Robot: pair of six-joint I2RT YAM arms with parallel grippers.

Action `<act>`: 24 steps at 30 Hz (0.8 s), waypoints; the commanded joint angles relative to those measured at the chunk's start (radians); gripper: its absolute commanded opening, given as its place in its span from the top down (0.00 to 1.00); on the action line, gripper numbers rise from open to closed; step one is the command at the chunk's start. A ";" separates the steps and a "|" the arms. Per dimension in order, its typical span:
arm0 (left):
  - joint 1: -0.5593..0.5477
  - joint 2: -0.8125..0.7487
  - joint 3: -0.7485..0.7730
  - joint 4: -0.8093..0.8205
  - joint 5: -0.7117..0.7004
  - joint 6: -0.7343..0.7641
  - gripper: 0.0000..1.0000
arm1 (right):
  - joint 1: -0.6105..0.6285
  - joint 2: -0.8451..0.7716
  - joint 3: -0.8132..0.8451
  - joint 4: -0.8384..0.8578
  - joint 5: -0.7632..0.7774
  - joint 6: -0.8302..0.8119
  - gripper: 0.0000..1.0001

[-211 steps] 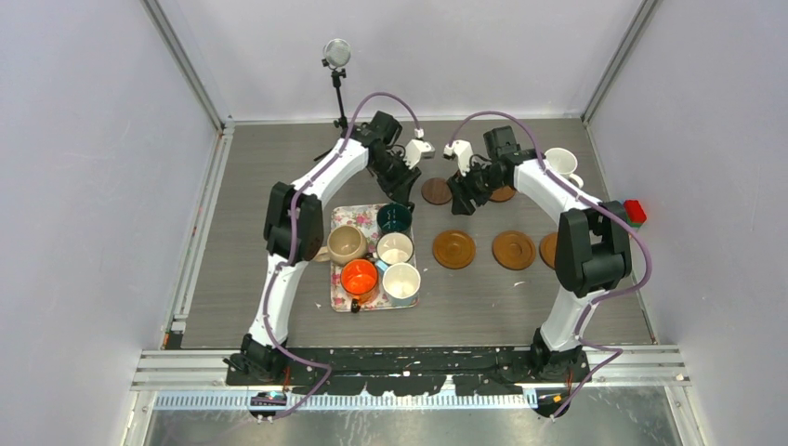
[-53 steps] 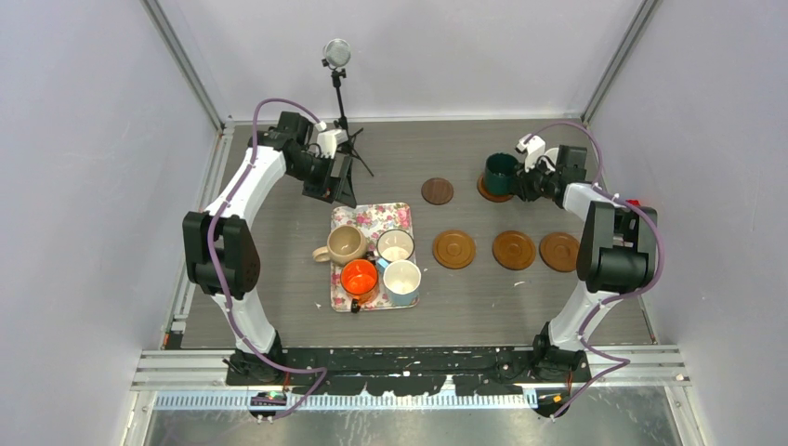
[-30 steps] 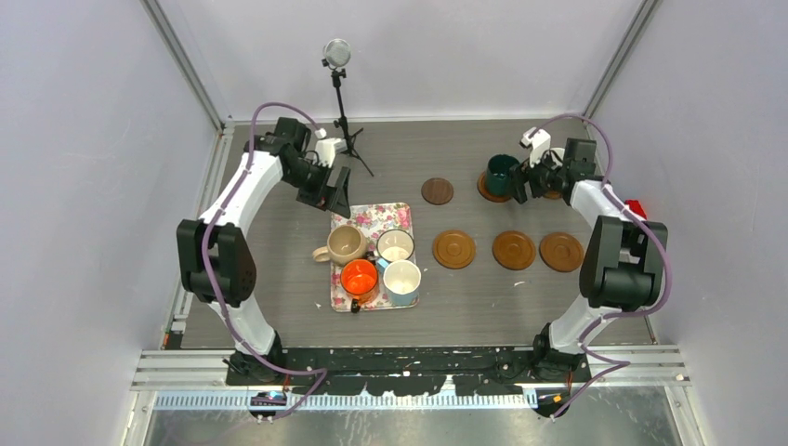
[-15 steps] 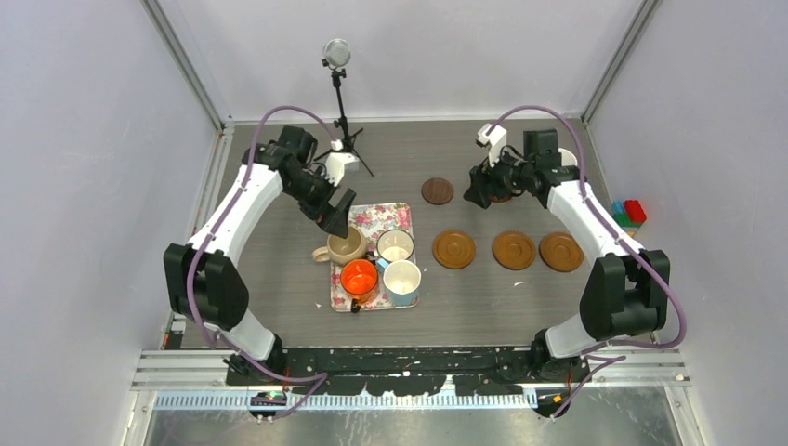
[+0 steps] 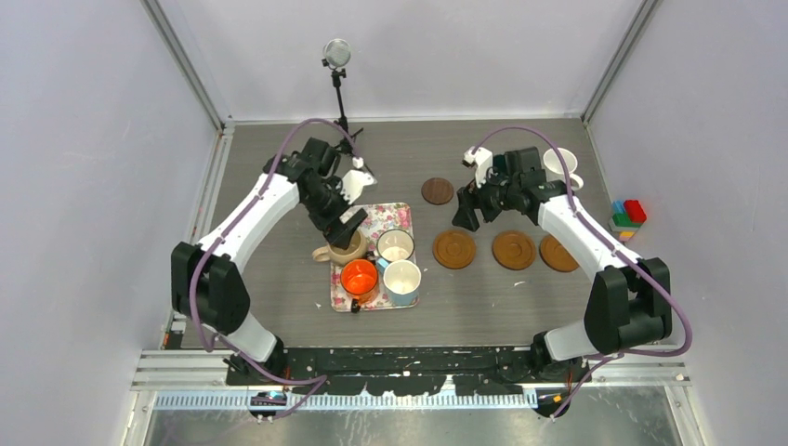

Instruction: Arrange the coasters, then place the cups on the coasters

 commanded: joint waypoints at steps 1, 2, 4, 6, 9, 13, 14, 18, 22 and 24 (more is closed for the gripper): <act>0.062 -0.076 -0.133 0.044 -0.114 0.041 0.13 | 0.001 -0.015 0.012 0.022 0.008 0.021 0.23; 0.084 -0.083 -0.155 0.052 -0.117 0.042 0.13 | 0.000 -0.008 0.018 0.024 0.006 0.022 0.23; 0.127 -0.088 -0.190 0.072 -0.123 0.040 0.12 | 0.001 0.006 0.030 0.029 0.003 0.025 0.23; 0.139 -0.083 -0.220 0.093 -0.142 0.041 0.12 | 0.003 0.020 0.038 0.039 0.002 0.031 0.23; 0.139 -0.073 -0.259 0.142 -0.140 0.027 0.12 | 0.002 0.032 0.048 0.050 0.006 0.037 0.23; 0.139 -0.036 -0.272 0.228 -0.148 -0.005 0.12 | 0.002 0.038 0.050 0.053 0.014 0.035 0.23; 0.139 -0.024 -0.267 0.252 -0.160 -0.011 0.12 | 0.003 0.036 0.049 0.052 0.016 0.034 0.23; 0.139 0.035 -0.209 0.311 -0.172 -0.039 0.12 | 0.003 0.023 0.038 0.047 0.028 0.019 0.23; 0.139 0.103 -0.138 0.344 -0.162 -0.058 0.13 | 0.001 0.019 0.024 0.047 0.041 0.003 0.23; 0.139 0.138 -0.101 0.366 -0.156 -0.067 0.13 | 0.001 0.022 0.020 0.047 0.042 0.001 0.23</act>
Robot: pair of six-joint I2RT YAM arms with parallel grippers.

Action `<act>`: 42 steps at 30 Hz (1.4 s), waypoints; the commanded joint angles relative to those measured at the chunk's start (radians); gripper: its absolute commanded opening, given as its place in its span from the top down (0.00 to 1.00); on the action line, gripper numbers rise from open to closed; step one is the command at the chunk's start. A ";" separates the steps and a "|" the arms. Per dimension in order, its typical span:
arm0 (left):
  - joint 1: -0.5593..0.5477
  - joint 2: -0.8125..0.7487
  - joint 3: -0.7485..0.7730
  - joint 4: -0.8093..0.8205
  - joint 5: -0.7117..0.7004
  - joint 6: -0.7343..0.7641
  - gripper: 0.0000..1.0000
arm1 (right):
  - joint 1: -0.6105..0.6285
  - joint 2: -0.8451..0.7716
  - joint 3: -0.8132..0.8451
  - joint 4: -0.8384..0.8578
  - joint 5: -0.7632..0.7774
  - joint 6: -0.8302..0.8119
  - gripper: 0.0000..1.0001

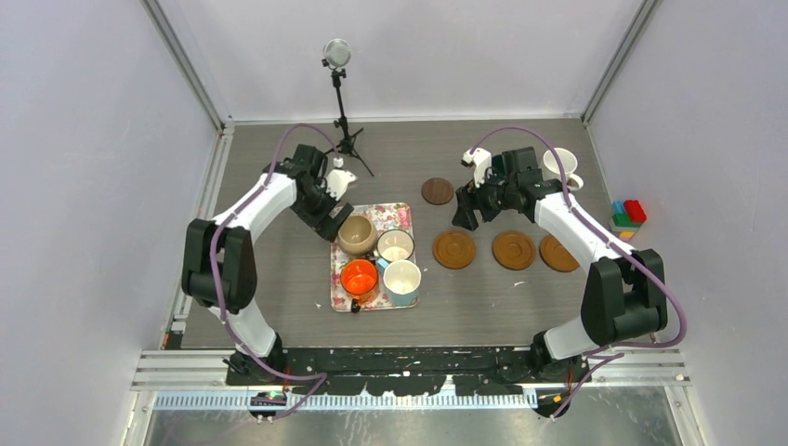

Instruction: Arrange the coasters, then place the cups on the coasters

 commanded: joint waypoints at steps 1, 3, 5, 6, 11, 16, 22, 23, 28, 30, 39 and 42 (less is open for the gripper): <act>0.000 0.068 0.110 0.126 0.010 -0.039 0.13 | 0.002 -0.021 0.016 0.030 0.012 -0.018 0.23; 0.000 0.108 0.154 0.138 0.015 -0.041 0.13 | 0.002 -0.016 0.014 0.032 0.013 -0.020 0.23; 0.000 0.153 0.208 0.140 0.019 -0.049 0.13 | 0.001 -0.011 0.016 0.032 0.013 -0.023 0.23; 0.000 0.177 0.234 0.138 0.026 -0.057 0.13 | 0.002 -0.008 0.017 0.033 0.014 -0.022 0.23; -0.009 0.288 0.361 0.125 0.122 -0.097 0.14 | 0.001 0.009 0.025 0.044 0.011 -0.014 0.24; -0.054 0.351 0.433 0.110 0.159 -0.093 0.15 | 0.001 0.023 0.040 0.046 0.006 -0.012 0.23; -0.123 0.378 0.476 0.086 0.187 -0.056 0.15 | 0.002 0.042 0.052 0.049 -0.015 -0.027 0.23; -0.130 0.384 0.488 0.079 0.192 -0.055 0.14 | 0.003 0.048 0.058 0.047 -0.020 -0.033 0.23; -0.139 0.410 0.552 0.067 0.189 -0.082 0.11 | 0.019 0.096 0.117 0.013 -0.044 -0.105 0.23; -0.133 0.409 0.584 0.052 0.180 -0.088 0.10 | 0.039 0.131 0.161 -0.010 -0.038 -0.162 0.23; 0.008 0.259 0.535 -0.015 0.247 -0.235 0.08 | 0.163 0.384 0.475 -0.175 -0.036 -0.445 0.24; 0.043 0.179 0.436 -0.024 0.274 -0.232 0.08 | 0.211 0.461 0.559 -0.217 -0.028 -0.513 0.24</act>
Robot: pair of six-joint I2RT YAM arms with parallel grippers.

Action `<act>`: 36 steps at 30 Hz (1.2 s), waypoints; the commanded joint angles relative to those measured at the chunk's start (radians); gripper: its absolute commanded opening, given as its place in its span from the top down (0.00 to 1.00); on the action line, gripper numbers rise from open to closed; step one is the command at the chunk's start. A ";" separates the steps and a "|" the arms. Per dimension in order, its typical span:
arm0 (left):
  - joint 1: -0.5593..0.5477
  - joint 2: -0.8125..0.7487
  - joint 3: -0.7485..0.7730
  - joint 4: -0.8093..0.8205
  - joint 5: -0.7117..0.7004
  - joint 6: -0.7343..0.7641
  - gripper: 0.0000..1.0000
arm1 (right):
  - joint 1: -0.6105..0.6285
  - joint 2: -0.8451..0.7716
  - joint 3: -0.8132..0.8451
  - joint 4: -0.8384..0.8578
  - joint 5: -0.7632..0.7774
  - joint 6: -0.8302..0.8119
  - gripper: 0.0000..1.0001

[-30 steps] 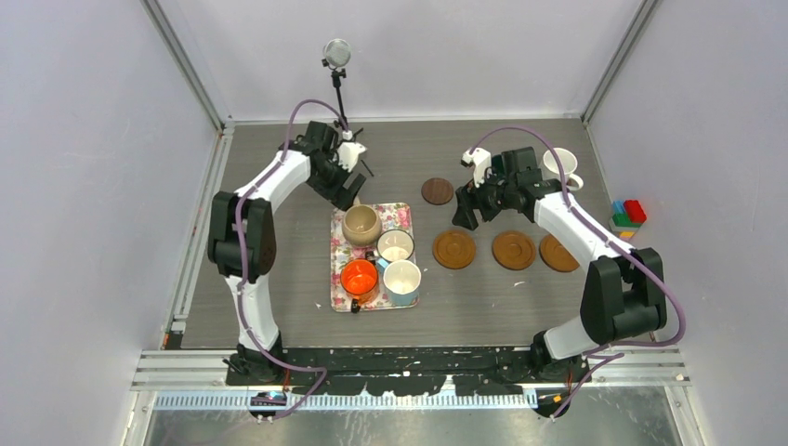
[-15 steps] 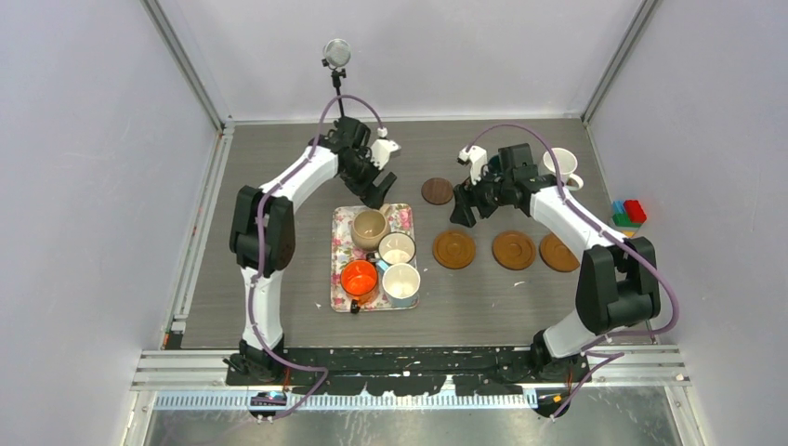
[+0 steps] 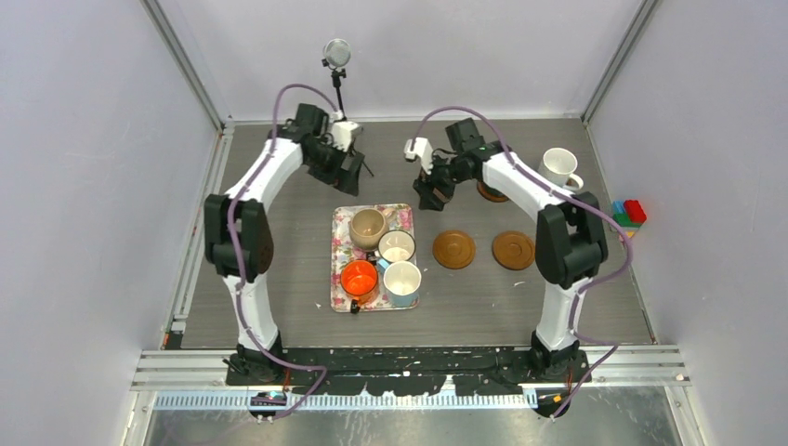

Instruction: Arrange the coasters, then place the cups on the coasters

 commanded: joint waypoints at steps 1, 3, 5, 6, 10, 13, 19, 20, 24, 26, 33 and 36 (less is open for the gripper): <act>0.057 -0.180 -0.112 -0.049 0.073 -0.043 0.08 | 0.071 0.086 0.129 -0.093 -0.007 -0.170 0.25; 0.073 -0.224 -0.164 -0.052 0.090 -0.041 0.08 | 0.098 0.119 0.151 -0.096 -0.004 -0.222 0.24; 0.087 -0.263 -0.208 -0.057 0.109 -0.040 0.08 | 0.118 0.147 0.165 -0.085 0.002 -0.259 0.23; 0.093 -0.282 -0.228 -0.058 0.119 -0.039 0.08 | 0.126 0.164 0.175 -0.081 0.000 -0.274 0.22; 0.108 -0.339 -0.287 -0.055 0.134 -0.038 0.08 | 0.150 0.232 0.229 -0.083 0.004 -0.314 0.20; 0.120 -0.364 -0.314 -0.051 0.148 -0.034 0.08 | 0.171 0.269 0.265 -0.103 0.007 -0.354 0.20; 0.163 -0.344 -0.321 -0.065 0.197 -0.033 0.08 | 0.205 0.307 0.298 -0.131 0.008 -0.430 0.20; 0.171 -0.340 -0.323 -0.064 0.205 -0.036 0.08 | 0.208 0.312 0.307 -0.142 0.002 -0.440 0.20; 0.199 -0.330 -0.336 -0.058 0.223 -0.044 0.09 | 0.229 0.319 0.334 -0.194 -0.005 -0.500 0.20; 0.210 -0.329 -0.342 -0.051 0.224 -0.045 0.09 | 0.243 0.319 0.341 -0.224 -0.001 -0.530 0.21; 0.231 -0.333 -0.347 -0.046 0.227 -0.048 0.09 | 0.267 0.322 0.330 -0.254 0.000 -0.556 0.31; 0.235 -0.334 -0.348 -0.046 0.227 -0.046 0.10 | 0.269 0.321 0.325 -0.254 0.000 -0.553 0.45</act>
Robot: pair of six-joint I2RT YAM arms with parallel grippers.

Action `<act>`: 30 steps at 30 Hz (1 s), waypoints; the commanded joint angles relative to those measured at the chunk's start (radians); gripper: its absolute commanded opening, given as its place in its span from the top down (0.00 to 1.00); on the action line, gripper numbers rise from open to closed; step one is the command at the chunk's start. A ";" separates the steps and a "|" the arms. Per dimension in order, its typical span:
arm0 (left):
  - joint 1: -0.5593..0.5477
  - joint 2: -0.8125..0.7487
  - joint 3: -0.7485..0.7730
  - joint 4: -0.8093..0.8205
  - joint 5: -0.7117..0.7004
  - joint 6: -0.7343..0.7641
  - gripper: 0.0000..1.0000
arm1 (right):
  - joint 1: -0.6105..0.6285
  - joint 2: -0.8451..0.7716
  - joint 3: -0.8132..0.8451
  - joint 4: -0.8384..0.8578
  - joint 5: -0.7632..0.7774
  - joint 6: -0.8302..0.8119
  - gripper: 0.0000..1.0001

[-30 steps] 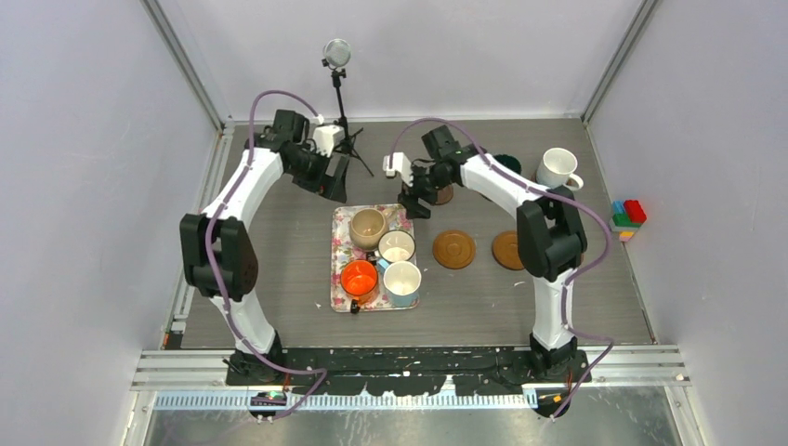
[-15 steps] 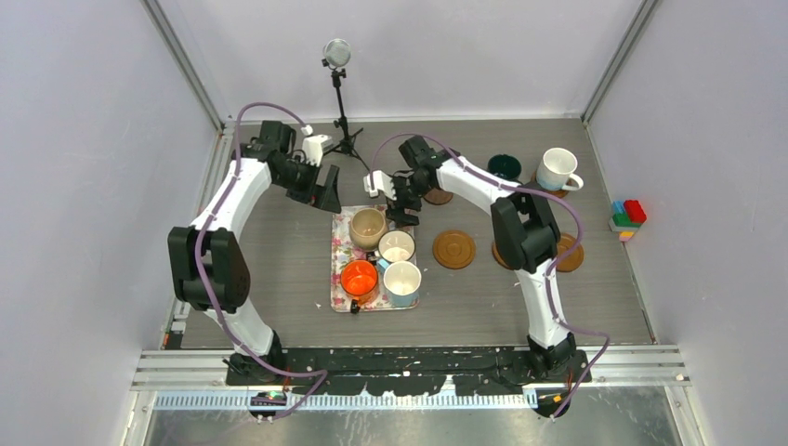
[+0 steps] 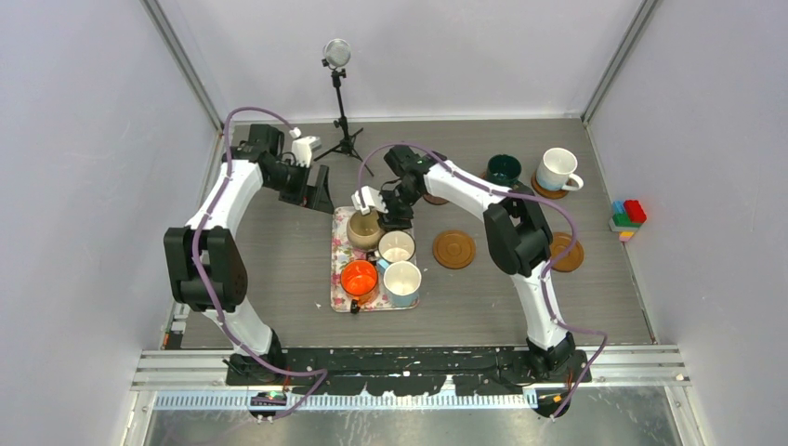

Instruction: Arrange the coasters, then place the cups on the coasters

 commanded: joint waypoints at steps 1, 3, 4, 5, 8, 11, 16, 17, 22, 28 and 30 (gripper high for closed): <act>0.012 -0.013 -0.001 0.013 0.031 -0.007 0.10 | 0.005 -0.005 0.021 -0.015 -0.014 -0.023 0.50; 0.015 -0.016 -0.008 0.018 0.030 -0.008 0.10 | 0.005 -0.009 0.023 -0.012 -0.007 -0.011 0.59; 0.015 -0.017 -0.010 0.021 0.030 -0.009 0.10 | 0.006 -0.011 0.021 -0.009 -0.002 0.000 0.63; 0.015 -0.017 -0.014 0.021 0.030 -0.010 0.10 | 0.005 -0.013 0.021 -0.006 0.001 0.011 0.67; 0.015 -0.018 -0.023 0.024 0.033 -0.012 0.10 | 0.002 -0.028 0.009 0.019 0.005 0.071 0.81; 0.015 -0.035 -0.043 0.040 0.039 -0.016 0.08 | -0.009 -0.049 0.000 0.059 -0.022 0.179 0.97; 0.017 -0.052 -0.064 0.055 0.019 -0.032 0.06 | -0.041 -0.120 -0.063 0.193 -0.036 0.356 1.00; 0.017 -0.054 -0.064 0.055 0.014 -0.035 0.06 | -0.048 -0.131 -0.067 0.211 -0.030 0.397 0.99; 0.023 -0.068 -0.076 0.068 0.003 -0.048 0.05 | -0.098 -0.201 -0.101 0.335 -0.025 0.590 0.99; 0.023 -0.081 -0.088 0.087 0.004 -0.066 0.05 | -0.169 -0.286 -0.175 0.460 0.007 0.759 0.99; 0.023 -0.084 -0.090 0.087 0.009 -0.072 0.05 | -0.187 -0.318 -0.208 0.494 0.042 0.783 1.00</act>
